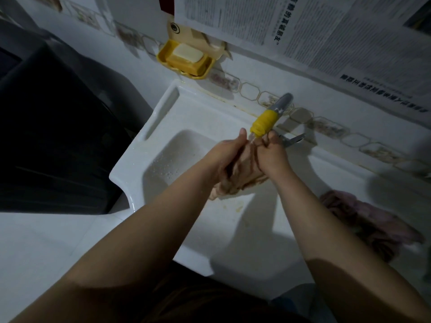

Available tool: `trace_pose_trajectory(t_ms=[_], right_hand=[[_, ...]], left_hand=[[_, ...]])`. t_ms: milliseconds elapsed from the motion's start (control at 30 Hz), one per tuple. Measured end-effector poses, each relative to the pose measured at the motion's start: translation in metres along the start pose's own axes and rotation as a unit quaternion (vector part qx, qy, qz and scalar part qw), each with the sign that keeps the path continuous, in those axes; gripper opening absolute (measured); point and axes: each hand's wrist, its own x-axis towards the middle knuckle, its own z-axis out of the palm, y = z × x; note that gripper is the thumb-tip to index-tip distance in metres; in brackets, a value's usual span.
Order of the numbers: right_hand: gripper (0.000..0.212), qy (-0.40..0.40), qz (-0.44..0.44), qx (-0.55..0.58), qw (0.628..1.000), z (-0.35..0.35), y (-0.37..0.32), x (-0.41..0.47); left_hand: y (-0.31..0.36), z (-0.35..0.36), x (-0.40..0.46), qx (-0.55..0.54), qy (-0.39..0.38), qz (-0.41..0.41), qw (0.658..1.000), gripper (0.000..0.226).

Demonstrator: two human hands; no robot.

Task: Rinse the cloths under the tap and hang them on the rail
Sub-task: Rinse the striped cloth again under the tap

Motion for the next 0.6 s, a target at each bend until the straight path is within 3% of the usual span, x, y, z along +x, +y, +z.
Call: trace_pose_trajectory(t_ms=[100, 167, 267, 367, 434, 500, 600], right_hand=[[0.033, -0.151, 0.005, 0.056, 0.987, -0.009, 0.003, -0.006], [0.036, -0.196, -0.012, 0.034, 0.98, -0.014, 0.004, -0.01], [0.023, -0.141, -0.045, 0.084, 0.985, -0.016, 0.004, -0.008], [0.02, -0.077, -0.013, 0.171, 0.982, -0.014, -0.005, -0.007], [0.013, -0.054, 0.012, 0.253, 0.966, -0.016, -0.012, -0.005], [0.018, -0.035, 0.038, 0.314, 0.948, -0.02, -0.016, -0.003], [0.02, 0.008, 0.077, 0.341, 0.937, -0.019, -0.014, 0.001]], left_hand=[[0.007, -0.023, -0.004, 0.019, -0.084, 0.05, 0.995, 0.035], [0.01, -0.033, -0.006, 0.098, -0.09, 0.092, 0.987, 0.023], [0.01, -0.036, -0.004, 0.229, -0.036, 0.142, 0.962, 0.026], [-0.001, -0.037, 0.0, 0.281, -0.079, 0.133, 0.947, 0.038], [-0.015, -0.038, 0.004, 0.235, -0.098, 0.159, 0.954, 0.021], [-0.026, -0.037, 0.006, 0.107, -0.093, 0.186, 0.972, 0.012], [-0.027, -0.027, 0.007, -0.092, -0.05, 0.151, 0.983, 0.029]])
